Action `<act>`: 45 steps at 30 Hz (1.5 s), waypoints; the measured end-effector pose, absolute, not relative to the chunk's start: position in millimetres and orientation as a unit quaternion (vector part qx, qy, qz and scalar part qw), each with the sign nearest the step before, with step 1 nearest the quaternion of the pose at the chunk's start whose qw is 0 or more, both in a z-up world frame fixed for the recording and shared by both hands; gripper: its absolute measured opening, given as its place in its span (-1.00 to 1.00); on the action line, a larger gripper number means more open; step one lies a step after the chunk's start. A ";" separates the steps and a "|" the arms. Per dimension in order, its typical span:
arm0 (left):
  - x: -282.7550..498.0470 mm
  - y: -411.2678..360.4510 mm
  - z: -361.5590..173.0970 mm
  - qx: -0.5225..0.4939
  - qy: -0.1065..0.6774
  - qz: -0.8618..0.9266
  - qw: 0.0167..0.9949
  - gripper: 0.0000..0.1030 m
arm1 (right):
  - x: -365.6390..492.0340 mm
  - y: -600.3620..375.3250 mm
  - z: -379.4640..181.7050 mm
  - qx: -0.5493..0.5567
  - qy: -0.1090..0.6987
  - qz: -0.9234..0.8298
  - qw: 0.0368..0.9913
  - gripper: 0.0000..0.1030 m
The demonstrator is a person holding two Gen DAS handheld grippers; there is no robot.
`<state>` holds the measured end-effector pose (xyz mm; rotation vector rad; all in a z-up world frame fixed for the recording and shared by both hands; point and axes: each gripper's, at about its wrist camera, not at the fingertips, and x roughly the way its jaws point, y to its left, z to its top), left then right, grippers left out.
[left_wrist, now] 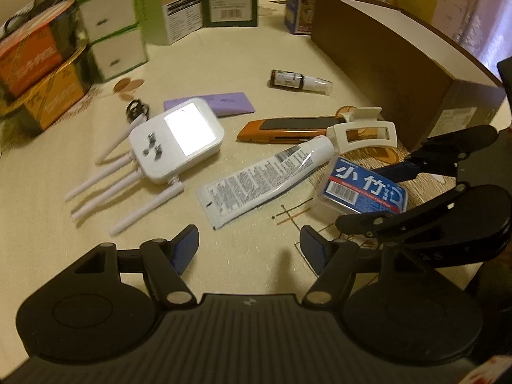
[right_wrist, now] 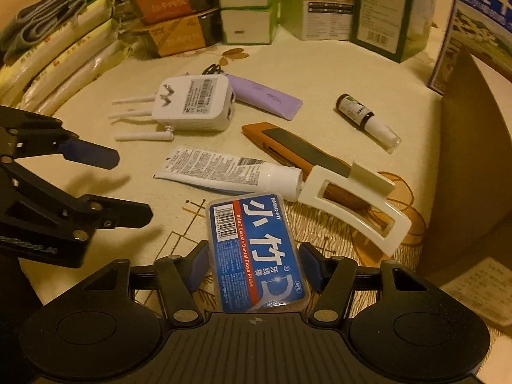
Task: Organize rigid objects
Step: 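Grasp the white tube with the left tool while right lifts the toothpick case, then carry the toothpick case and white tube over the brown box with both tools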
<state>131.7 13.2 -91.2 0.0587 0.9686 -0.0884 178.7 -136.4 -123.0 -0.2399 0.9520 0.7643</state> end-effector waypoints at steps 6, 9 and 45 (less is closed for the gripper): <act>151.1 2.9 -95.7 0.071 0.451 -0.098 0.884 0.29 | 178.5 -165.3 -122.2 -0.051 0.475 0.269 0.836 0.11; 163.9 -2.6 -101.1 0.097 0.446 -0.125 0.881 0.29 | 181.3 -182.7 -121.0 -0.025 0.485 0.216 0.847 0.11; 202.7 -43.6 -124.0 0.038 0.509 -0.126 0.851 -0.30 | 190.2 -208.4 -119.8 0.013 0.503 0.187 0.843 0.11</act>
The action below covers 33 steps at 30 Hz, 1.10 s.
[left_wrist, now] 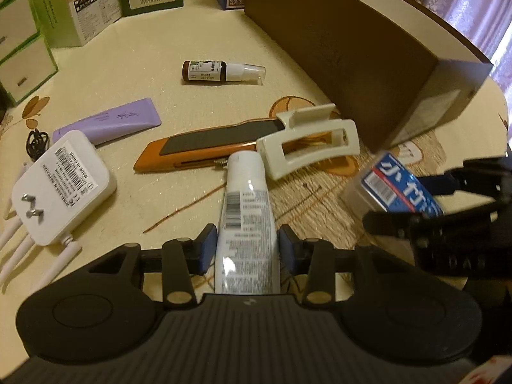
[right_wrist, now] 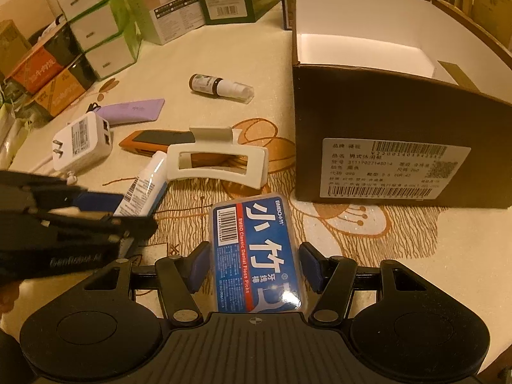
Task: Organize rigid objects
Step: 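Carry the toothpick case and white tube over the brown box with both tools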
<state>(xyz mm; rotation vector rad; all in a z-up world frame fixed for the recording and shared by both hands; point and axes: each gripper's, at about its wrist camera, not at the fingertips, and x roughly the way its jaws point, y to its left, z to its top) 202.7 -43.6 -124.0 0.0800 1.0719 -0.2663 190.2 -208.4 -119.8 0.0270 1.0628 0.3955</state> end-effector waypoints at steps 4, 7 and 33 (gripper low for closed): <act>203.6 -46.5 -124.0 0.040 0.510 -0.118 0.851 -0.31 | 188.4 -206.4 -119.0 -0.005 0.496 0.192 0.847 0.07; 199.4 -46.4 -122.8 0.036 0.511 -0.111 0.852 -0.32 | 186.0 -205.3 -116.8 -0.018 0.493 0.194 0.848 0.06; 187.1 -40.1 -120.0 0.029 0.530 -0.072 0.844 -0.33 | 174.4 -217.1 -91.8 0.013 0.491 0.224 0.842 0.05</act>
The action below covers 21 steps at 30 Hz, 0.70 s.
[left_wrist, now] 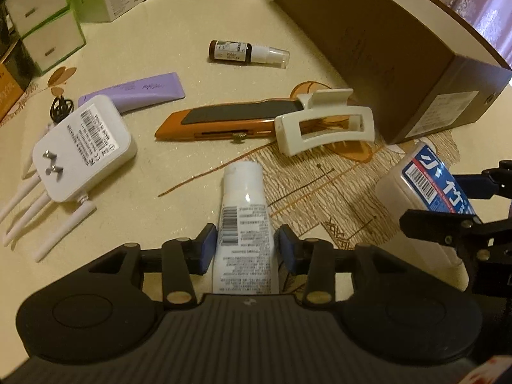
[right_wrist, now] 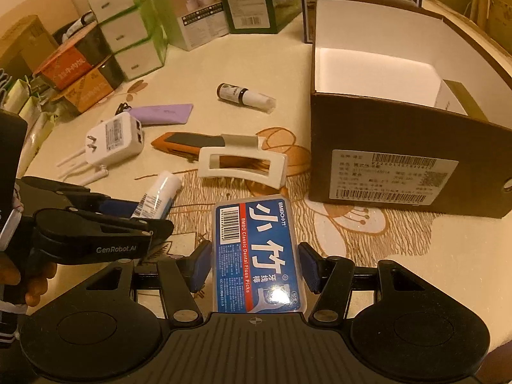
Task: Organize rigid objects
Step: 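Carry the toothpick case and white tube over the brown box with both tools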
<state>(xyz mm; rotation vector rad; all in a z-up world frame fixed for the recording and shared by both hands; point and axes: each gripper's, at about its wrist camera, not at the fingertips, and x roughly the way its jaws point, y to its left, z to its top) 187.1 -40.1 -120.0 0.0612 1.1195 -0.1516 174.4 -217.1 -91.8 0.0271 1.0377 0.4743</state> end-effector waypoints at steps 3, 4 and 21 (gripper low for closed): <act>188.1 -41.7 -118.1 0.037 0.528 -0.070 0.846 -0.36 | 173.0 -216.8 -88.0 0.014 0.486 0.231 0.843 0.05; 187.2 -41.6 -116.1 0.036 0.526 -0.070 0.847 -0.36 | 172.3 -216.5 -86.3 0.015 0.484 0.234 0.843 0.05; 190.6 -42.1 -23.7 0.027 0.457 -0.069 0.886 -0.37 | 184.0 -221.0 -12.9 0.030 0.403 0.273 0.873 0.05</act>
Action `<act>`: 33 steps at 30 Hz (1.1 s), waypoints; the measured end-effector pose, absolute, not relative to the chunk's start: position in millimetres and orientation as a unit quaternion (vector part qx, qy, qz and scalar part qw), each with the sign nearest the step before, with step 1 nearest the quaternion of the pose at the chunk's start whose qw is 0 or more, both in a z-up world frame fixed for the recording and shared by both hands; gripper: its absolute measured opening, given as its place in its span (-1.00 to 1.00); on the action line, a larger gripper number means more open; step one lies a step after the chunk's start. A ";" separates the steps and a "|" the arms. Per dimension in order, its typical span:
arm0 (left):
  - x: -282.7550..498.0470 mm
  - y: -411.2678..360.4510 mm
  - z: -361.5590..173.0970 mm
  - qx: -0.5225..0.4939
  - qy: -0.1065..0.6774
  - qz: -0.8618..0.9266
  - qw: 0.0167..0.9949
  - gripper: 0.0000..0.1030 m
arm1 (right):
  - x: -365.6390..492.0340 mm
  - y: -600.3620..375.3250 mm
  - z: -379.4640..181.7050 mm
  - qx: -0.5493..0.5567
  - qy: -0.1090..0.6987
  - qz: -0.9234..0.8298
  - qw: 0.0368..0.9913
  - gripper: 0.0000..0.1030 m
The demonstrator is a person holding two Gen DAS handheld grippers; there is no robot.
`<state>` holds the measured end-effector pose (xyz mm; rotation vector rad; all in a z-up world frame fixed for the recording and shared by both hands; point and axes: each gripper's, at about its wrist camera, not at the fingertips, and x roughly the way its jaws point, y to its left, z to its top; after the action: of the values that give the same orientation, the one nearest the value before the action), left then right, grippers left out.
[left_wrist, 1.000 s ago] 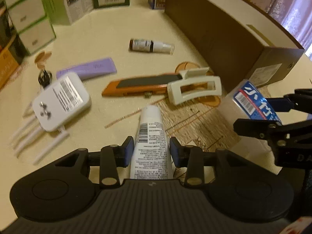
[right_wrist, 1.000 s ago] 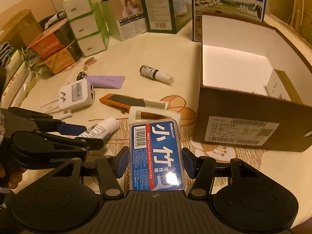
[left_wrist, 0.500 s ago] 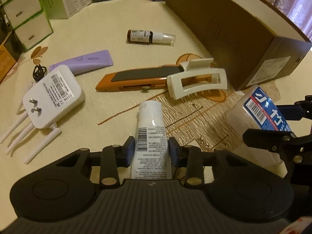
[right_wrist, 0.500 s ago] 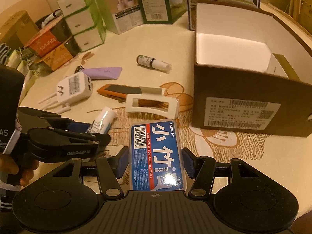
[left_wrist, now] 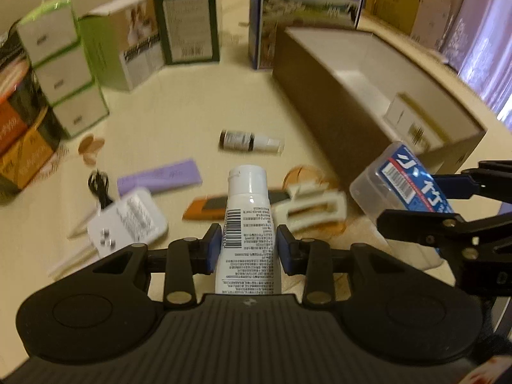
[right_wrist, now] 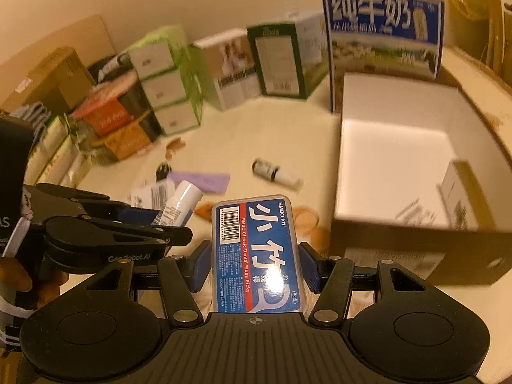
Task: Organize rigid objects
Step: 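Carry the toothpick case and white tube over the brown box with both tools, then lower both items into the brown box and open both tools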
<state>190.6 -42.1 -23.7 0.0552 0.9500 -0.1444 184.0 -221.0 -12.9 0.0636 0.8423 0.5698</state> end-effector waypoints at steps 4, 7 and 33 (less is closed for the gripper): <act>203.7 -57.9 -1.1 0.028 0.438 -0.084 0.894 -0.37 | 200.2 -240.7 2.3 0.038 0.386 0.255 0.886 0.05; 218.7 -74.2 13.9 0.028 0.425 -0.098 0.899 -0.37 | 217.9 -259.2 10.9 0.043 0.378 0.237 0.894 0.05; 371.4 -201.8 -10.9 0.018 0.470 -0.135 0.872 -0.38 | 355.7 -366.1 -21.4 0.043 0.426 0.176 0.887 0.05</act>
<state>371.4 -201.8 -10.9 0.0378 0.9826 -0.2817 355.7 -366.1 -21.4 0.0900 0.8850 0.3650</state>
